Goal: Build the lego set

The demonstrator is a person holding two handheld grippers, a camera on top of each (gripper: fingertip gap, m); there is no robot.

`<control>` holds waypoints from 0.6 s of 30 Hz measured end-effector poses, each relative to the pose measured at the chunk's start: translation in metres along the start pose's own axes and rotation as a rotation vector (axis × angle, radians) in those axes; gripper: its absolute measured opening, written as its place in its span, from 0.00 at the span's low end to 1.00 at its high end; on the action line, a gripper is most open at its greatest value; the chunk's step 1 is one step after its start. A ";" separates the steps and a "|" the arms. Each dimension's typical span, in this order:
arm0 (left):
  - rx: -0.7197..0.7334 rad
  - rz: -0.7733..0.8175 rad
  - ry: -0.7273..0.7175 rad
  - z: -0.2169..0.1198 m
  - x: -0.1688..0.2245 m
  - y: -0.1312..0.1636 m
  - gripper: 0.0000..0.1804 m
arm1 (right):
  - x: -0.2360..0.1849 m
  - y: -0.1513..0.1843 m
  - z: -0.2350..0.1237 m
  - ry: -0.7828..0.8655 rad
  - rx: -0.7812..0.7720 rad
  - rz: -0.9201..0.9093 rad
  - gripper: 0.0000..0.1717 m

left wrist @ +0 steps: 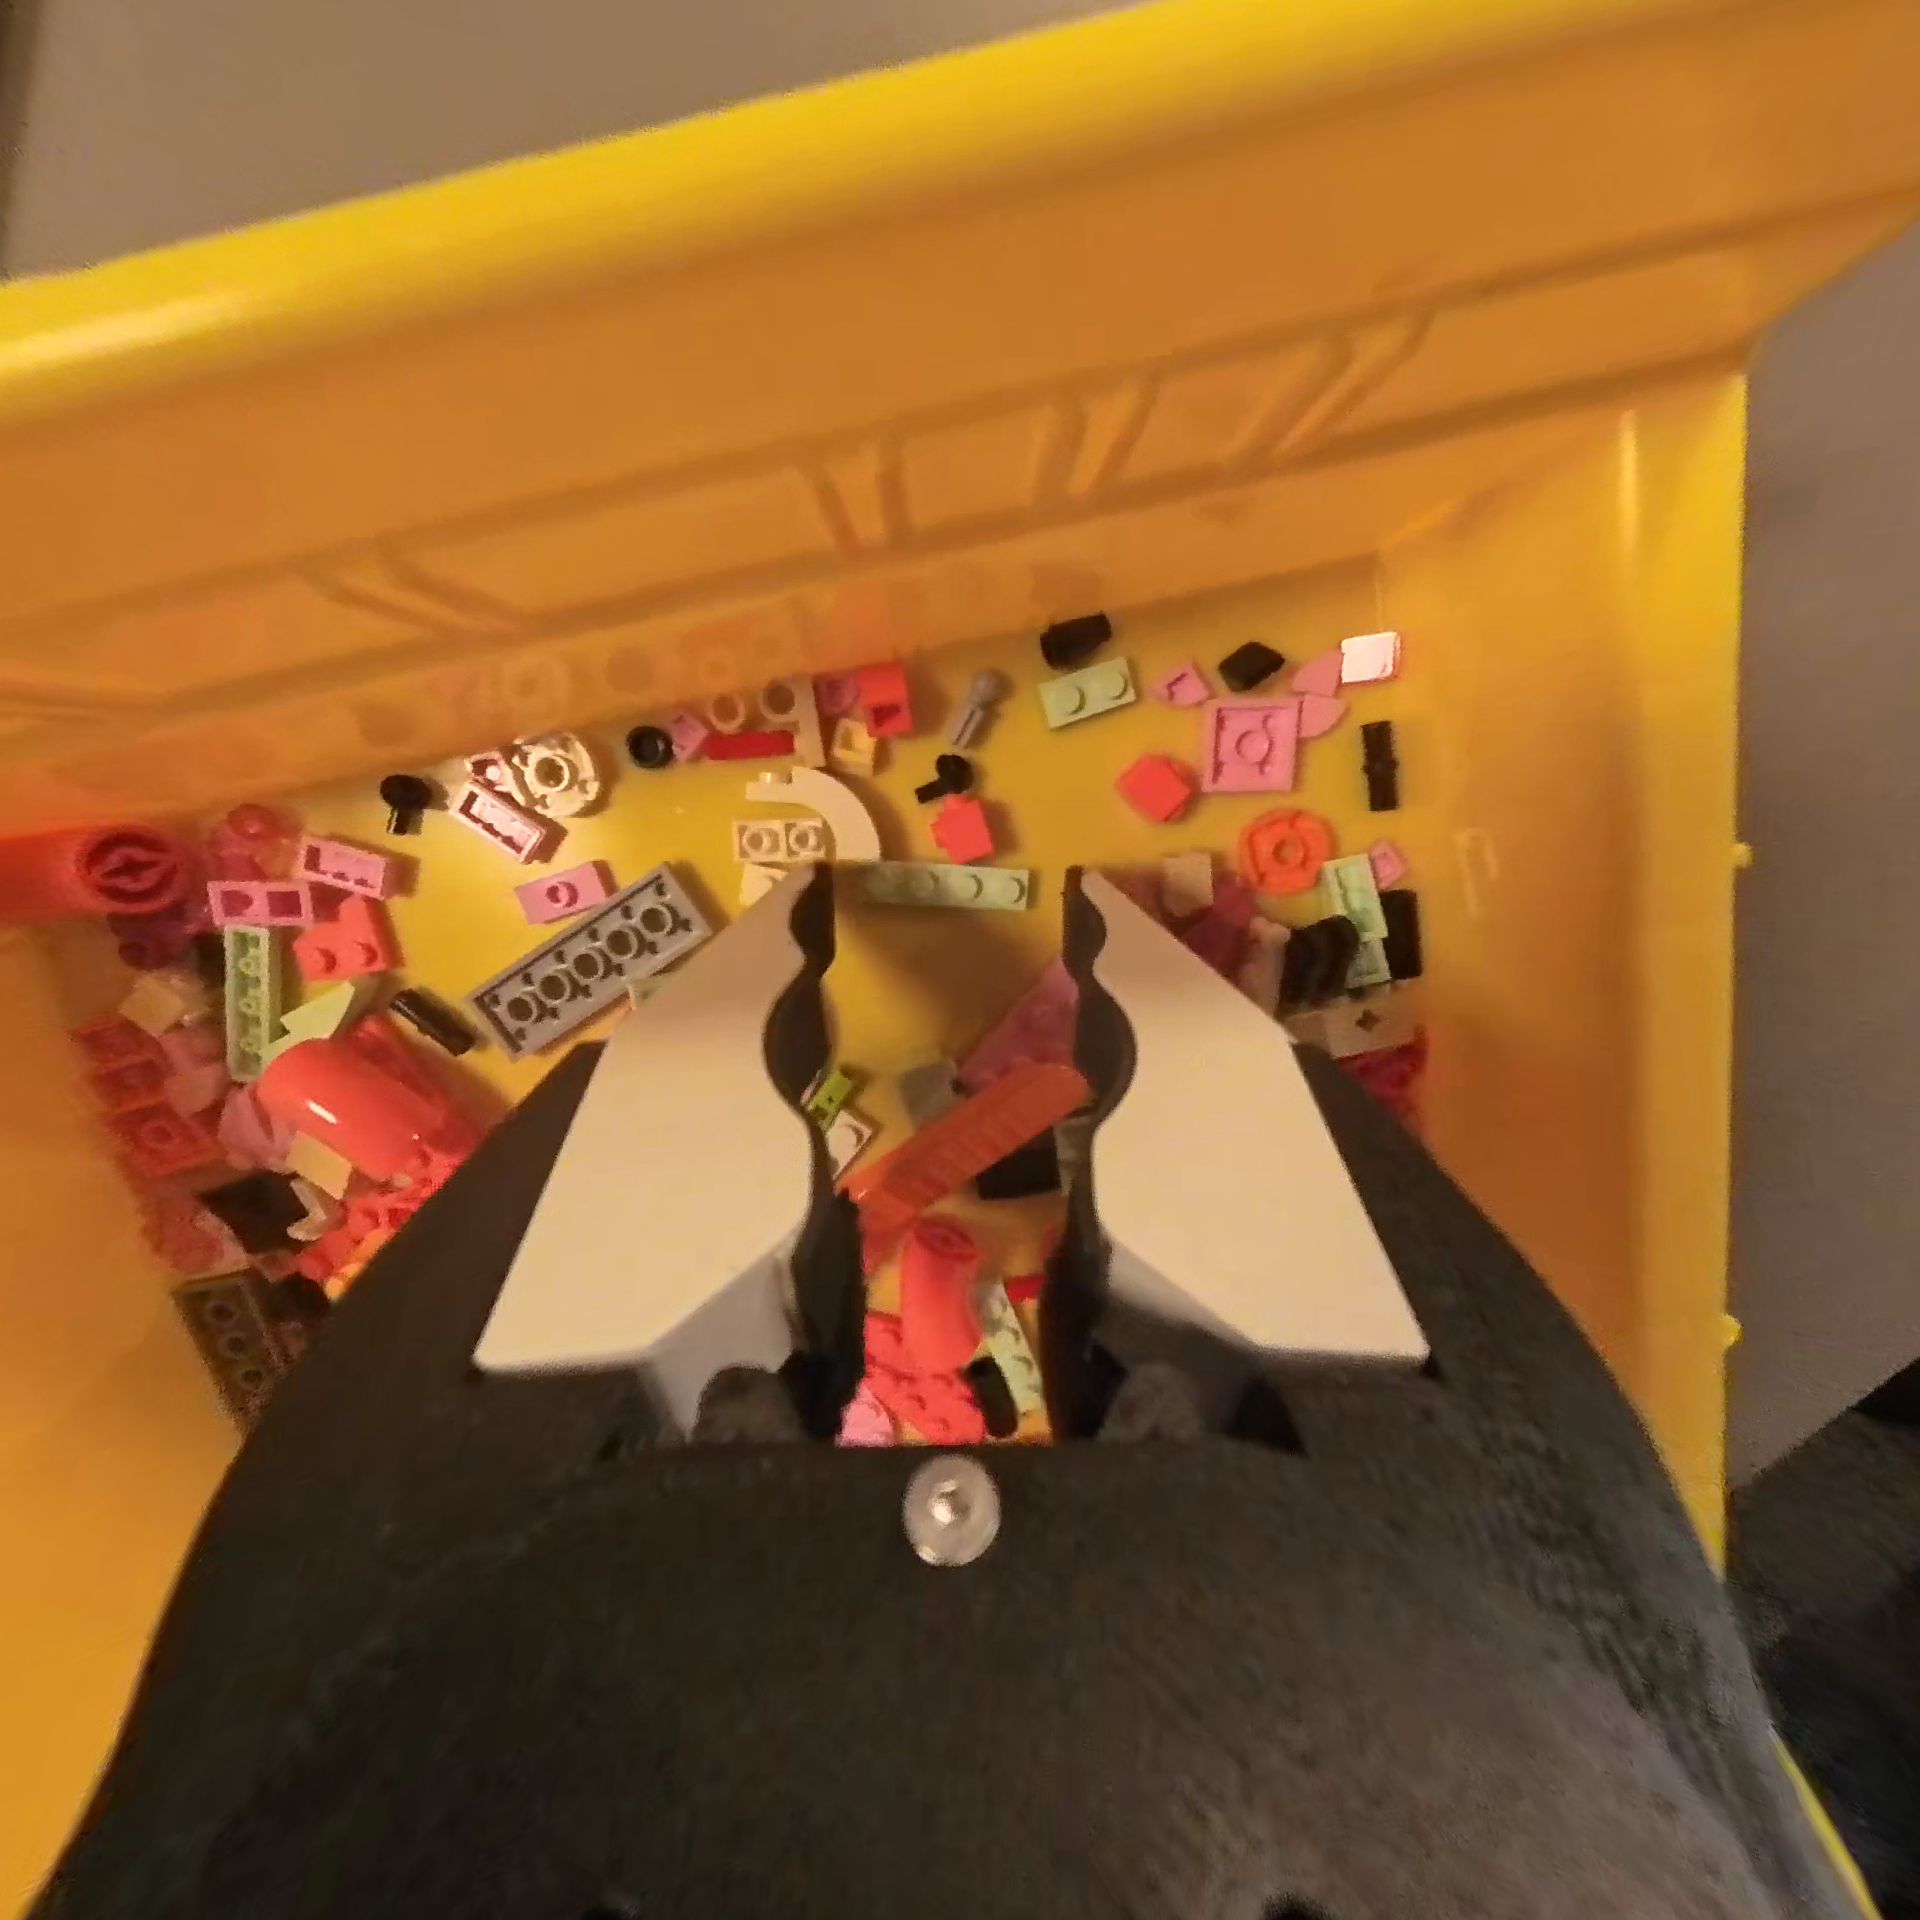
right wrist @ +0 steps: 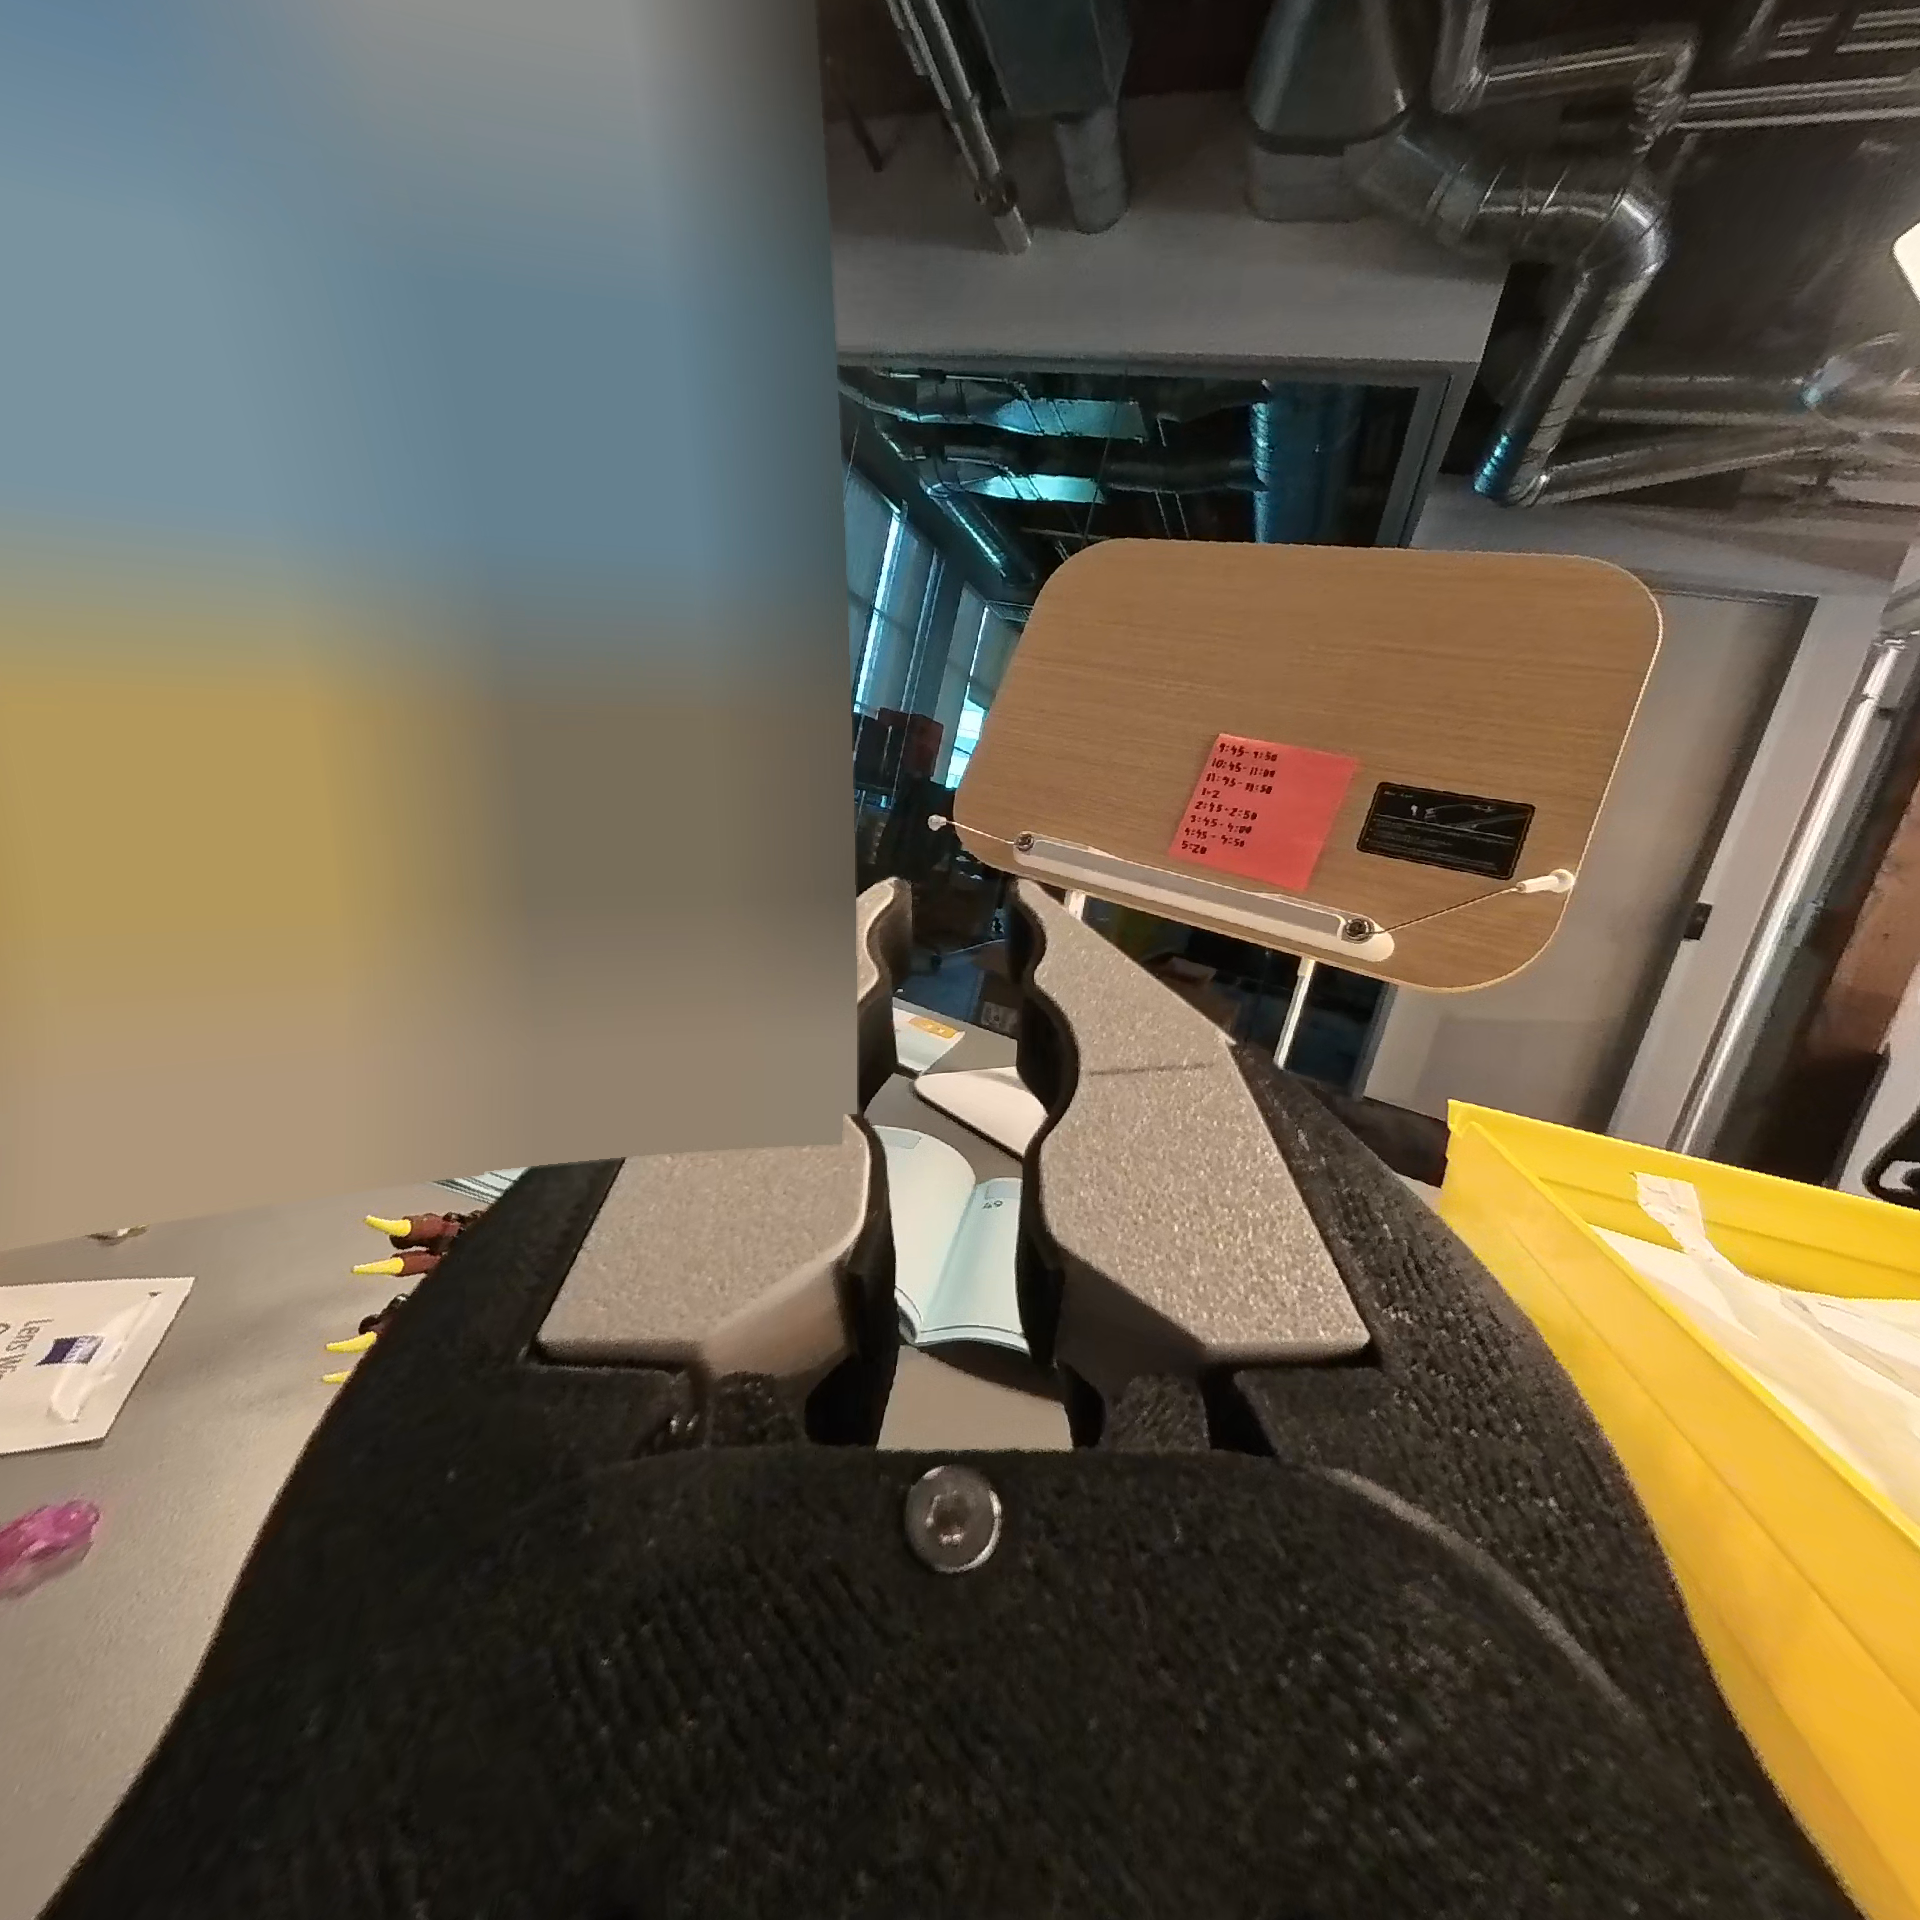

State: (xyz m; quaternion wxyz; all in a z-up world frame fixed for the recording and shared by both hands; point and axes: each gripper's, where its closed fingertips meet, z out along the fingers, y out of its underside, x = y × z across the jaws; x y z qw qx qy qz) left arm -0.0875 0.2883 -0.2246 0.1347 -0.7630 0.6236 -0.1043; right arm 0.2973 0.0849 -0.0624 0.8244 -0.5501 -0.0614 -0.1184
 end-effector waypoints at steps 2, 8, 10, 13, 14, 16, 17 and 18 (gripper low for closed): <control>0.006 0.013 0.005 0.000 0.001 0.000 0.18 | -0.001 0.001 0.000 -0.003 -0.004 0.003 0.09; 0.027 0.023 0.008 -0.001 0.001 0.001 0.18 | -0.002 0.002 0.001 -0.010 -0.010 0.003 0.09; 0.024 0.033 -0.034 -0.004 -0.002 0.002 0.18 | -0.001 0.001 0.001 -0.005 -0.008 -0.001 0.09; 0.117 0.043 -0.122 -0.027 -0.006 -0.012 0.17 | 0.002 -0.001 0.000 0.006 0.001 0.005 0.09; 0.161 0.033 -0.158 -0.040 -0.005 -0.020 0.18 | 0.004 -0.002 -0.001 0.011 0.005 0.007 0.09; 0.263 0.012 -0.247 -0.074 0.002 -0.040 0.17 | 0.007 -0.004 -0.002 0.022 0.012 0.006 0.09; 0.324 0.010 -0.282 -0.092 0.011 -0.052 0.17 | 0.008 -0.004 -0.002 0.027 0.014 0.005 0.09; 0.390 0.010 -0.296 -0.107 0.025 -0.065 0.17 | 0.010 -0.005 -0.002 0.033 0.015 0.004 0.09</control>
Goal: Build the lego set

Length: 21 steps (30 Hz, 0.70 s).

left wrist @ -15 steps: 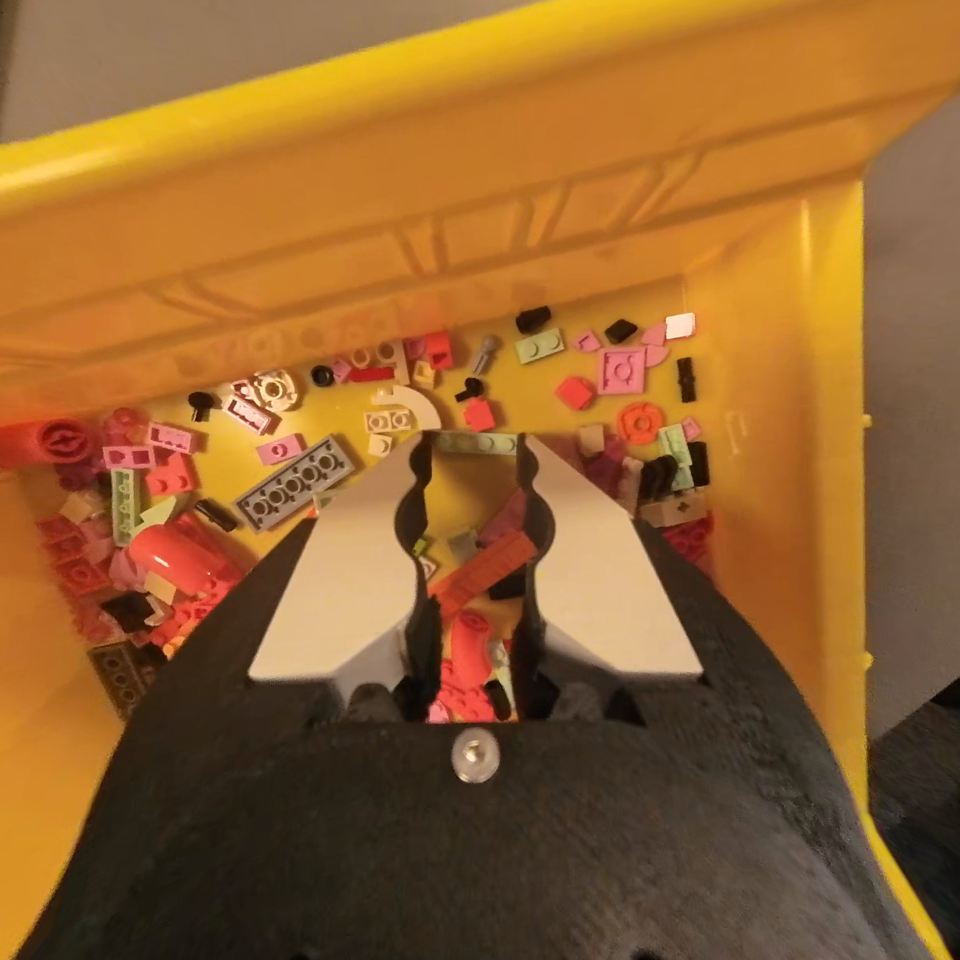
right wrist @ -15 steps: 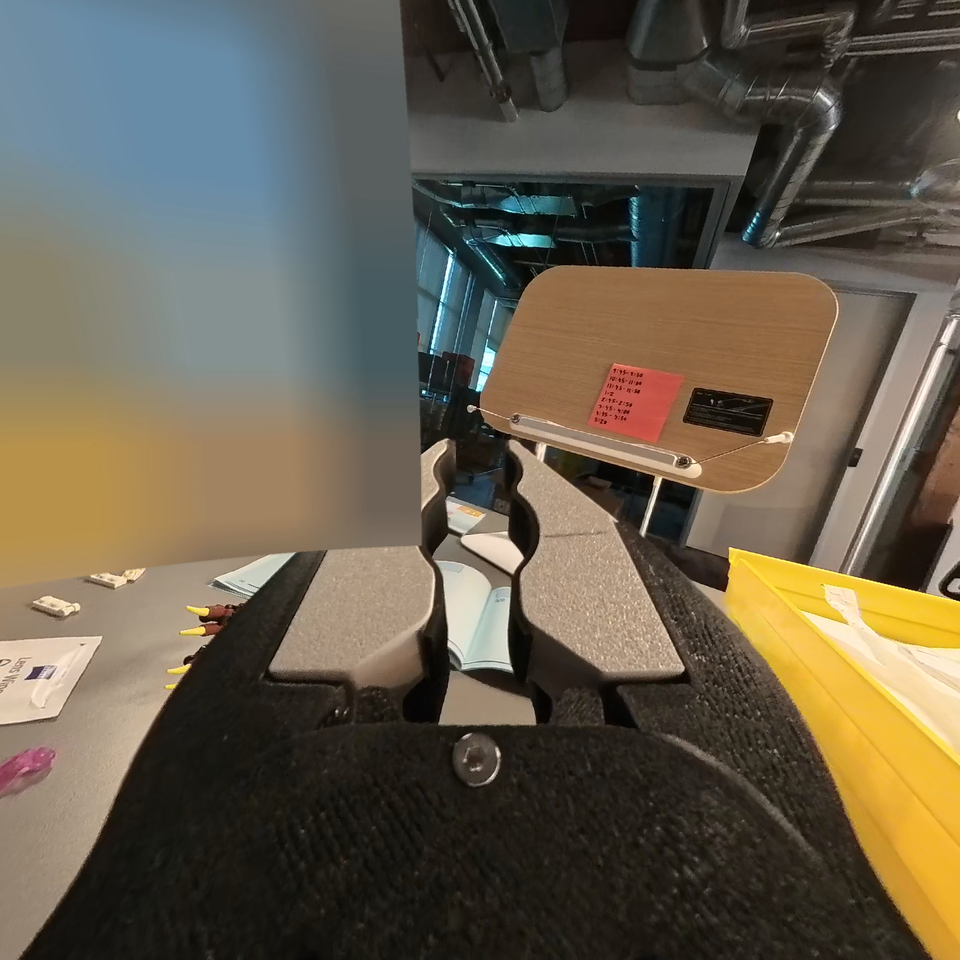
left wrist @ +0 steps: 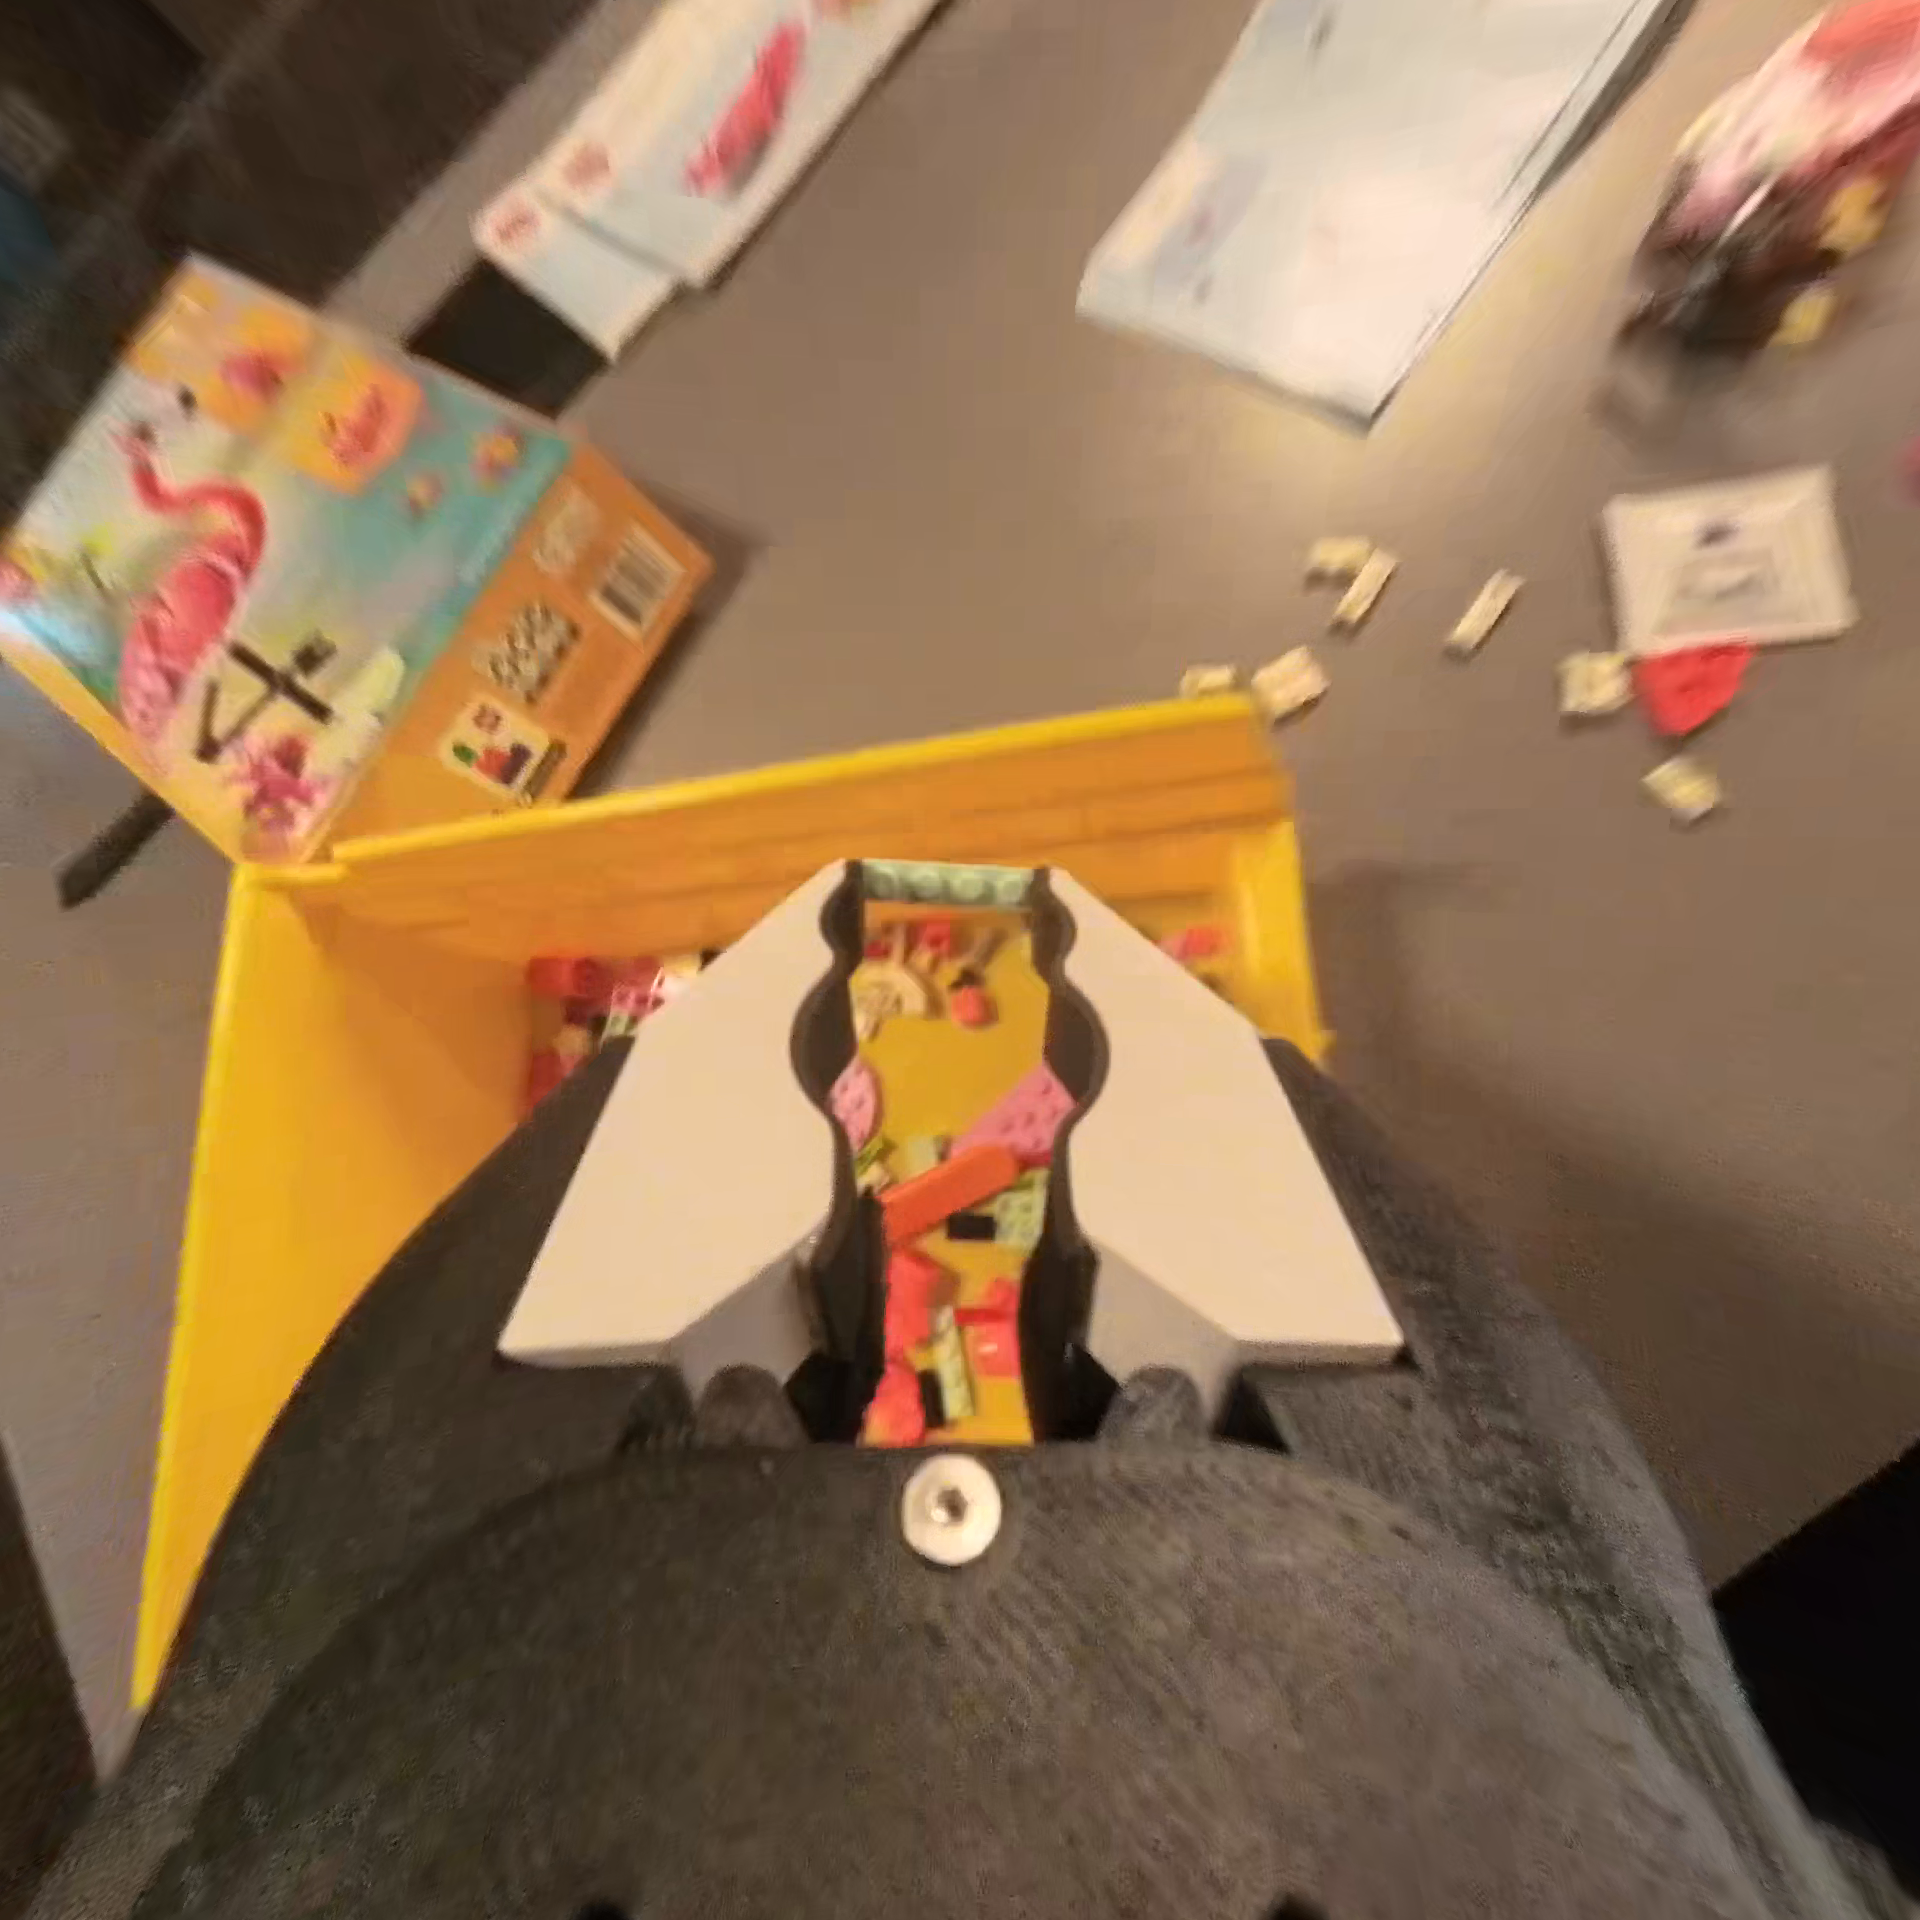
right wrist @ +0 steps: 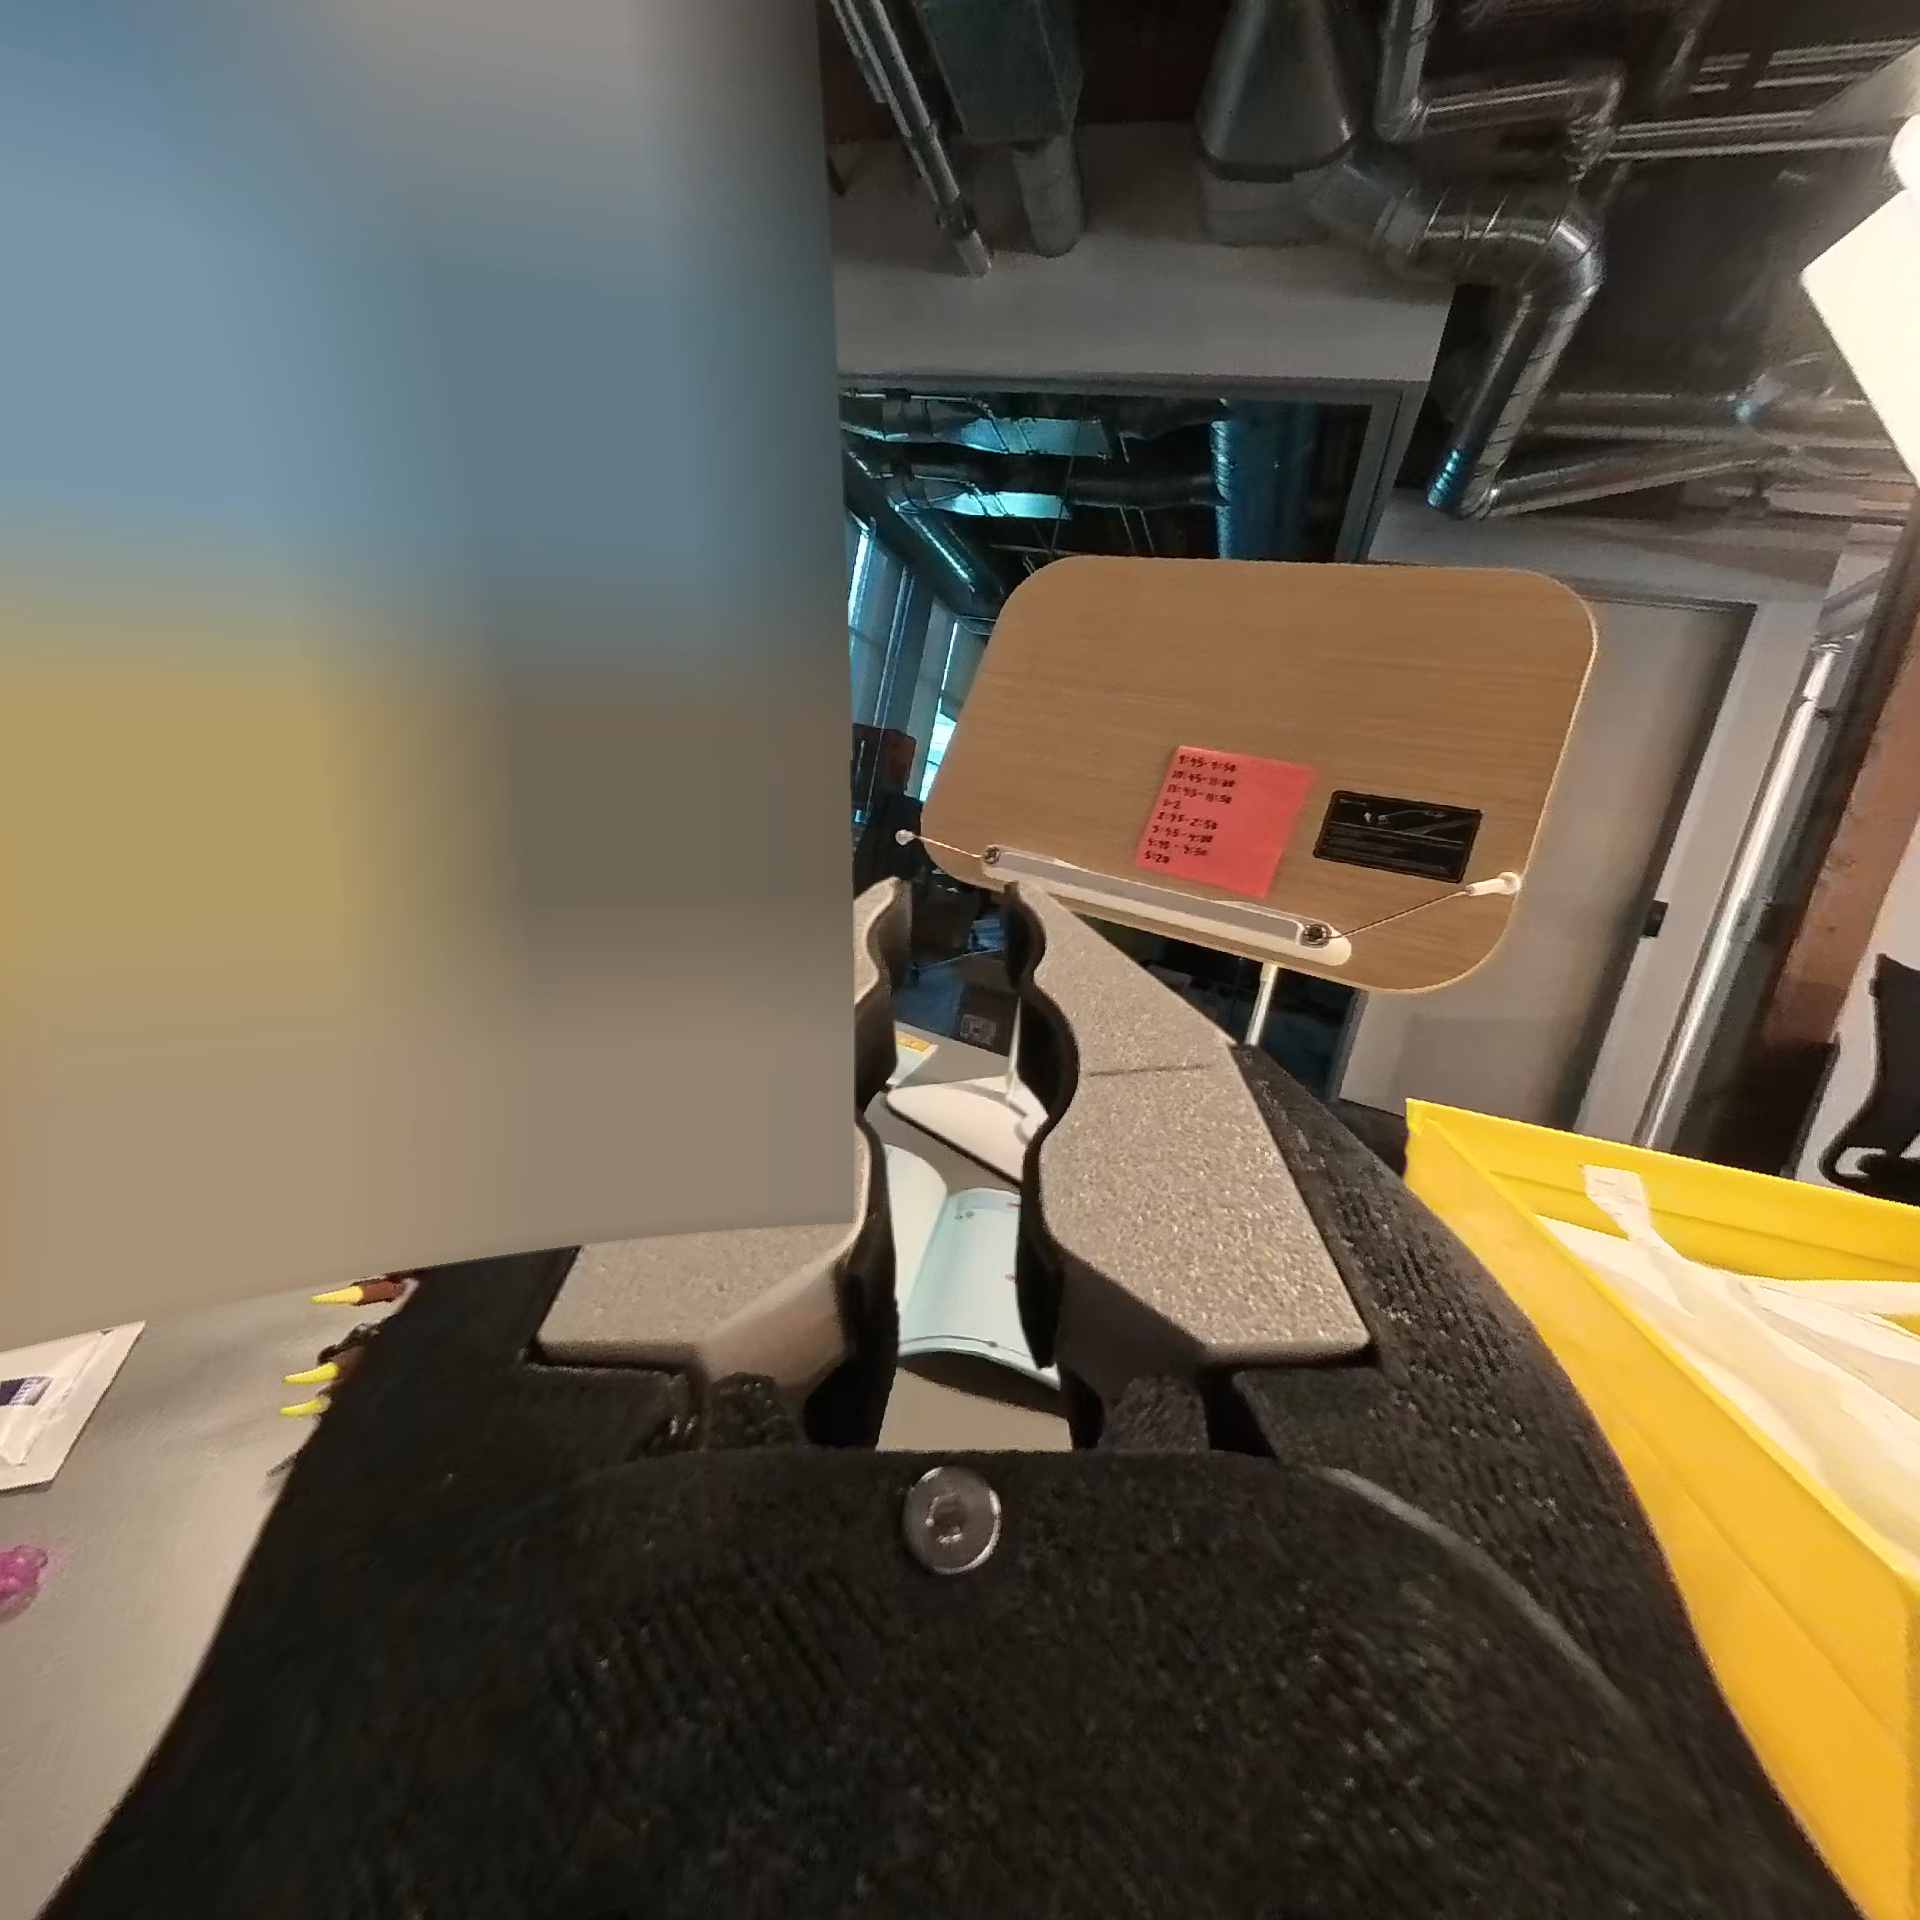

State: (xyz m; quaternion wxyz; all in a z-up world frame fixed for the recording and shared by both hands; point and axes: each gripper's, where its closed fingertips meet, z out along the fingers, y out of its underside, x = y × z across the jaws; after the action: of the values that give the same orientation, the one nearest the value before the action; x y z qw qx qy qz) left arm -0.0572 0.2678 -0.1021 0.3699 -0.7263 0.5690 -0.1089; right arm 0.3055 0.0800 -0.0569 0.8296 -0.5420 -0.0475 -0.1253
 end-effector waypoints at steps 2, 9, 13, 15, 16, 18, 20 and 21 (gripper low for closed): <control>0.121 -0.016 0.029 -0.017 0.035 -0.037 0.17 | 0.003 0.000 -0.001 0.012 0.001 -0.004 0.09; 0.229 0.114 0.558 0.024 0.251 -0.114 0.17 | 0.023 0.016 -0.012 0.084 -0.067 -0.112 0.09; 0.147 0.075 0.662 0.079 0.310 -0.130 0.17 | 0.030 0.021 -0.023 0.102 -0.097 -0.180 0.07; 0.071 0.130 0.655 0.102 0.326 -0.124 0.17 | 0.035 0.021 -0.025 0.106 -0.091 -0.138 0.08; 0.033 0.184 0.645 0.111 0.332 -0.119 0.17 | 0.036 0.021 -0.025 0.107 -0.089 -0.124 0.08; -0.024 0.247 0.609 0.125 0.338 -0.113 0.17 | 0.036 0.021 -0.025 0.101 -0.088 -0.113 0.08; -0.066 0.230 0.630 0.133 0.345 -0.110 0.17 | 0.034 0.022 -0.024 0.088 -0.088 -0.112 0.08; -0.080 0.211 0.640 0.136 0.347 -0.110 0.17 | 0.032 0.022 -0.023 0.081 -0.088 -0.114 0.08</control>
State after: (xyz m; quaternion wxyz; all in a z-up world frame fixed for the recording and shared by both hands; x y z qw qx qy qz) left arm 0.2175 0.0181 -0.2158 0.1530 -0.6064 0.7321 -0.2700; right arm 0.3410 0.0624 -0.0787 0.7977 -0.5690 -0.0388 -0.1961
